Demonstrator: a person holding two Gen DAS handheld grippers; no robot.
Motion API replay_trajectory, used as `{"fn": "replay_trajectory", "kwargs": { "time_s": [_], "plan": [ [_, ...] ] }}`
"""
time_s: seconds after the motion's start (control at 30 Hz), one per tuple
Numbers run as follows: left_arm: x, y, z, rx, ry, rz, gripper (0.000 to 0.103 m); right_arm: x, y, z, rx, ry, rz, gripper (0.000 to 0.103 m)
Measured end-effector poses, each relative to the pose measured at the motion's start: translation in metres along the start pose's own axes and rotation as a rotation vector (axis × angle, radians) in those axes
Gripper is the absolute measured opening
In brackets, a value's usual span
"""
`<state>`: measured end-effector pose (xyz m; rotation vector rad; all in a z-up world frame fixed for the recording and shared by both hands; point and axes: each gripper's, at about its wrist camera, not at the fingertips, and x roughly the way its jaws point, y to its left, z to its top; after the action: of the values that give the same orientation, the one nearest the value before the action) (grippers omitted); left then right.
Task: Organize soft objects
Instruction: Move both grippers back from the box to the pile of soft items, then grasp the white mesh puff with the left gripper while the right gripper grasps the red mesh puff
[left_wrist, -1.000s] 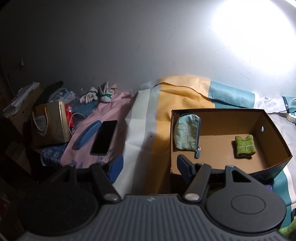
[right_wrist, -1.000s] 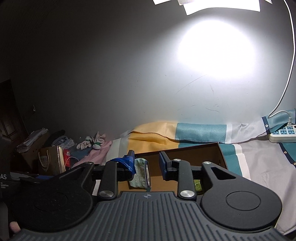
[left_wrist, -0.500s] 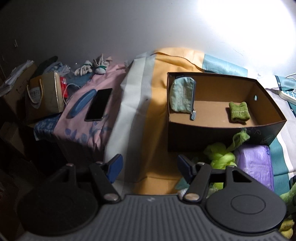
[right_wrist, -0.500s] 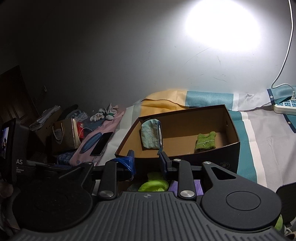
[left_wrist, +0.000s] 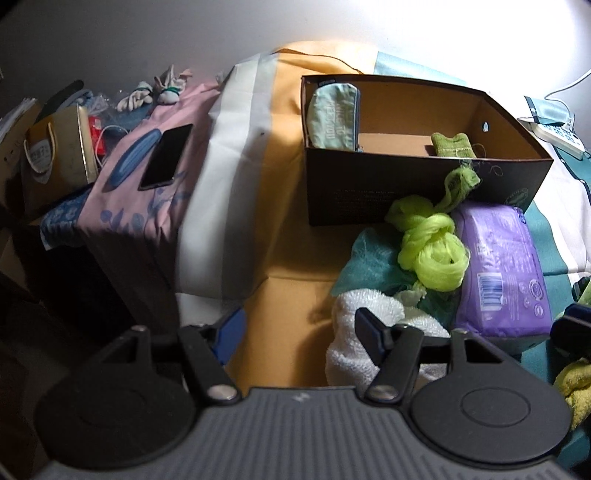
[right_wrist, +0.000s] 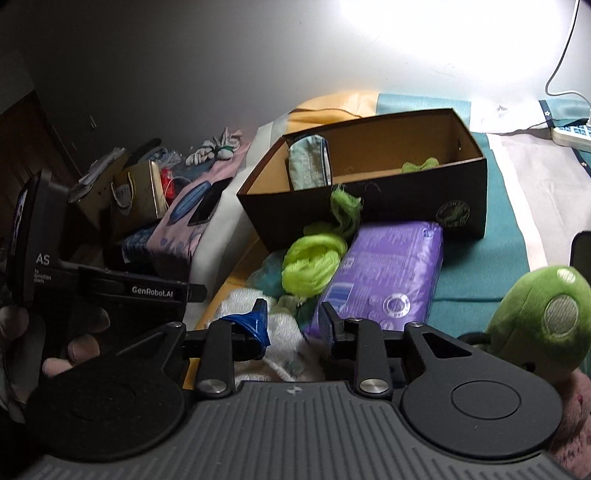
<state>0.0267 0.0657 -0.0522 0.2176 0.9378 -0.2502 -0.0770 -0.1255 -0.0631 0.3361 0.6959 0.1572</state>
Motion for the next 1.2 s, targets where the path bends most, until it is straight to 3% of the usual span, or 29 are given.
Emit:
{"fn": "replay_trajectory", "kwargs": {
  "time_s": [0.43,0.77,0.87,1.03,1.2],
  "plan": [
    [0.011,0.008,-0.026,0.017,0.044,-0.052,0.067,0.007,0.006,-0.037,0.060,0.111,-0.014,0.013],
    [0.018,0.008,-0.044,-0.001,0.057,-0.267,0.070,0.014,0.002,-0.051,0.161,0.191,-0.022,0.014],
    [0.030,0.005,-0.046,0.001,0.070,-0.246,0.070,0.018,0.001,-0.055,0.162,0.211,-0.054,0.014],
    [0.045,0.005,-0.045,-0.010,0.084,-0.306,0.070,0.027,-0.004,-0.058,0.202,0.241,-0.059,0.015],
    [0.063,0.001,-0.046,-0.024,0.118,-0.300,0.071,0.036,-0.001,-0.057,0.193,0.267,-0.077,0.015]
  ]
}}
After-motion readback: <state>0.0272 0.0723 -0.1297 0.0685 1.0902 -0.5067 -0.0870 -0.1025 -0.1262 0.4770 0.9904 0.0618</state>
